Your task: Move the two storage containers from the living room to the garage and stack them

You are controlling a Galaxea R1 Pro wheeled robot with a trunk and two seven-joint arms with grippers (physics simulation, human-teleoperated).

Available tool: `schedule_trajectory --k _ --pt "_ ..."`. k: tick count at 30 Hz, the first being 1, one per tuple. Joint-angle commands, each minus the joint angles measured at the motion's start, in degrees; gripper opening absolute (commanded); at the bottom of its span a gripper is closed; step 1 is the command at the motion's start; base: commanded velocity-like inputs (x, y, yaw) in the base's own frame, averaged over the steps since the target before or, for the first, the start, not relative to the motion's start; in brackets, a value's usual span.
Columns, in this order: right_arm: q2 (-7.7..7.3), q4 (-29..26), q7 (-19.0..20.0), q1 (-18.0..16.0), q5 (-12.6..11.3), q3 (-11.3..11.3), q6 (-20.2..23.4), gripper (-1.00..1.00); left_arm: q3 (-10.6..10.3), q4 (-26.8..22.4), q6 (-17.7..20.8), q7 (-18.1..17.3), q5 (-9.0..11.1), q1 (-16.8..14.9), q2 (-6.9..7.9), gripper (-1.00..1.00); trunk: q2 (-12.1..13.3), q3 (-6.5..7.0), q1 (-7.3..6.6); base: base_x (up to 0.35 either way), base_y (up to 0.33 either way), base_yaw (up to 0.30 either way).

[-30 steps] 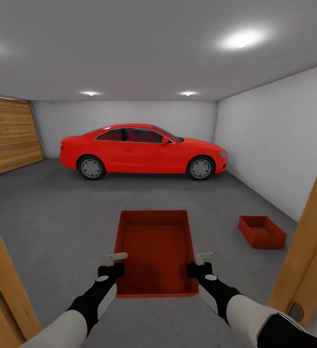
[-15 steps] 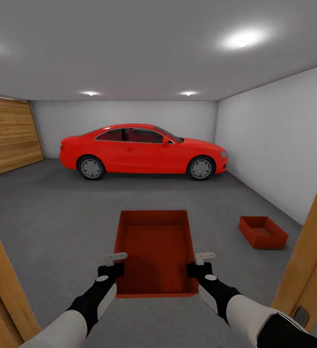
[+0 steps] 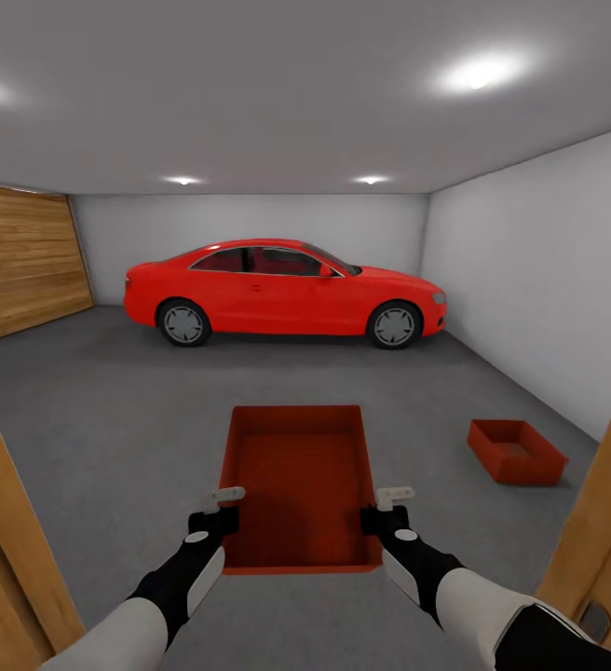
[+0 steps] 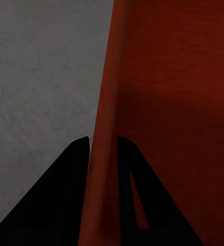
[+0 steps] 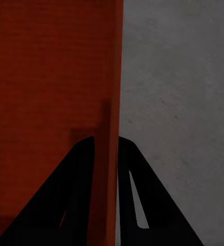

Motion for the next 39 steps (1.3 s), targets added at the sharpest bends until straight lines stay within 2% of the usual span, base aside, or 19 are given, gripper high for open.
schedule_trajectory --k 1,39 --pt "0.14 0.32 -0.18 -0.02 -1.32 -1.25 -0.45 -1.0 0.57 -0.21 -0.78 0.74 -0.78 -0.03 -0.29 -1.0 -0.04 -0.02 0.03 0.133 0.0 0.003" --pt "0.14 0.32 -0.18 -0.02 -1.35 -1.29 -0.43 -1.0 0.49 -0.07 -0.77 0.74 -0.85 -0.03 -0.23 -1.0 -0.04 -0.02 0.03 0.308 0.0 0.0"
